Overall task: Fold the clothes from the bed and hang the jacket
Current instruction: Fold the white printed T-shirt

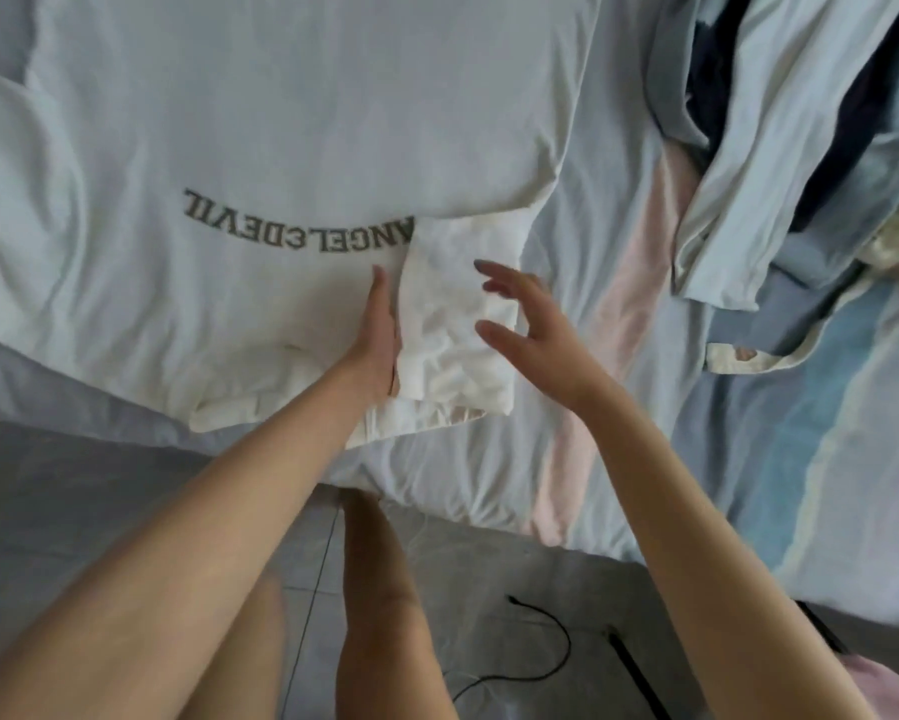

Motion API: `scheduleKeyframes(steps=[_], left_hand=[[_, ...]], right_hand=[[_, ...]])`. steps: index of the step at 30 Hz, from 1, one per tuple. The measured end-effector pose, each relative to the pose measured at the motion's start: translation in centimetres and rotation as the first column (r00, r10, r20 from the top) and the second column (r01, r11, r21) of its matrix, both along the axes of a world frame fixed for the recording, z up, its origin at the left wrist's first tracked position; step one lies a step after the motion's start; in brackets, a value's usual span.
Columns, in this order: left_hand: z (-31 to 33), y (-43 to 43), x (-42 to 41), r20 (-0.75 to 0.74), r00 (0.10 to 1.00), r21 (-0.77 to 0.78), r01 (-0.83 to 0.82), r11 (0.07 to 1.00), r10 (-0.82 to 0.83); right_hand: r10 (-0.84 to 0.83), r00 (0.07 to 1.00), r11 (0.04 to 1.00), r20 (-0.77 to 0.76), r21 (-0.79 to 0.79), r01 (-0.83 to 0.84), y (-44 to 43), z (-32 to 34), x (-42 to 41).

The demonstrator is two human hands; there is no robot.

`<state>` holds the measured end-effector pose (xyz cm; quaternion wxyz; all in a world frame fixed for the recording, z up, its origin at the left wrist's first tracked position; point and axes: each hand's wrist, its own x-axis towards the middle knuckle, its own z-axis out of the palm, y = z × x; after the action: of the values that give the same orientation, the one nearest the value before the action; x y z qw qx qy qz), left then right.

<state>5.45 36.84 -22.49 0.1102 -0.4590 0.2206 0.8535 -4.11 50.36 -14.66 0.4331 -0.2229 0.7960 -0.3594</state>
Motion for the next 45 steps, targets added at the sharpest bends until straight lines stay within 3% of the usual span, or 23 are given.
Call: scheduleKeyframes(steps=[2, 3, 5, 7, 10, 12, 16, 18, 21, 26, 30, 34, 38, 39, 42, 45], left_hand=[[0.4, -1.0, 2.1, 0.019, 0.999, 0.043, 0.042, 0.998, -0.043], [0.3, -1.2, 3.0, 0.013, 0.995, -0.025, 0.096, 0.995, -0.095], [-0.1, -0.9, 4.7, 0.106, 0.964, -0.358, 0.266, 0.895, -0.243], [-0.5, 0.3, 6.3, 0.205, 0.948, -0.646, 0.317, 0.695, -0.241], [-0.1, 2.0, 8.0, 0.16, 0.981, -0.77, 0.193, 0.608, -0.109], [0.2, 2.3, 8.6, 0.143, 0.989, -0.834, 0.138, 0.534, -0.032], [1.0, 0.5, 8.6, 0.089, 0.995, -0.94, 0.073, 0.334, 0.034], [0.7, -0.9, 8.4, 0.088, 0.995, -0.952, 0.067, 0.298, 0.056], [-0.5, -2.7, 7.9, 0.113, 0.99, -0.957, 0.086, 0.276, 0.085], [-2.1, -4.5, 6.7, 0.139, 0.967, -0.953, 0.072, 0.294, 0.213], [-1.9, -3.5, 6.2, 0.154, 0.92, -0.912, -0.007, 0.41, 0.359], [-0.2, 0.2, 5.5, 0.239, 0.9, -0.815, -0.017, 0.579, 0.364], [-0.2, 4.7, 5.9, 0.31, 0.918, -0.61, -0.006, 0.792, 0.246], [0.1, 5.8, 5.8, 0.31, 0.924, -0.536, -0.026, 0.844, 0.226], [1.0, 8.6, 5.2, 0.265, 0.923, -0.364, -0.173, 0.915, 0.28], [0.7, 10.0, 5.1, 0.27, 0.929, -0.416, -0.124, 0.901, 0.252]], right_hand=[[-0.006, 0.936, 1.0, -0.351, 0.017, 0.013, -2.0, -1.9, -2.0], [0.026, 0.902, 0.999, -0.431, 0.043, -0.008, -3.1, -2.8, -3.1], [0.186, 0.855, 0.98, -0.485, 0.148, -0.129, -5.2, -4.3, -5.3], [0.395, 0.817, 0.914, -0.421, 0.275, -0.3, -7.2, -5.3, -6.8], [0.626, 0.736, 0.749, -0.258, 0.461, -0.476, -9.1, -6.0, -8.1], [0.68, 0.707, 0.696, -0.194, 0.476, -0.538, -9.8, -5.7, -9.1], [0.59, 0.799, 0.779, -0.118, 0.346, -0.524, -10.3, -4.2, -10.7], [0.537, 0.835, 0.82, -0.119, 0.305, -0.484, -10.4, -4.4, -10.8], [0.424, 0.874, 0.895, -0.237, 0.259, -0.364, -10.6, -5.7, -10.2], [0.272, 0.908, 0.957, -0.318, 0.191, -0.22, -10.9, -6.8, -9.5], [0.285, 0.882, 0.951, -0.375, 0.227, -0.21, -11.3, -7.3, -9.1], [0.285, 0.863, 0.939, -0.417, 0.302, -0.165, -10.9, -7.1, -9.0], [0.403, 0.648, 0.881, -0.646, 0.466, -0.083, -9.4, -6.0, -9.1], [0.408, 0.633, 0.872, -0.658, 0.486, -0.057, -8.9, -5.7, -9.3], [0.359, 0.769, 0.859, -0.529, 0.51, -0.051, -7.6, -5.4, -10.3], [0.249, 0.912, 0.906, -0.327, 0.412, -0.1, -6.6, -5.8, -11.3]])
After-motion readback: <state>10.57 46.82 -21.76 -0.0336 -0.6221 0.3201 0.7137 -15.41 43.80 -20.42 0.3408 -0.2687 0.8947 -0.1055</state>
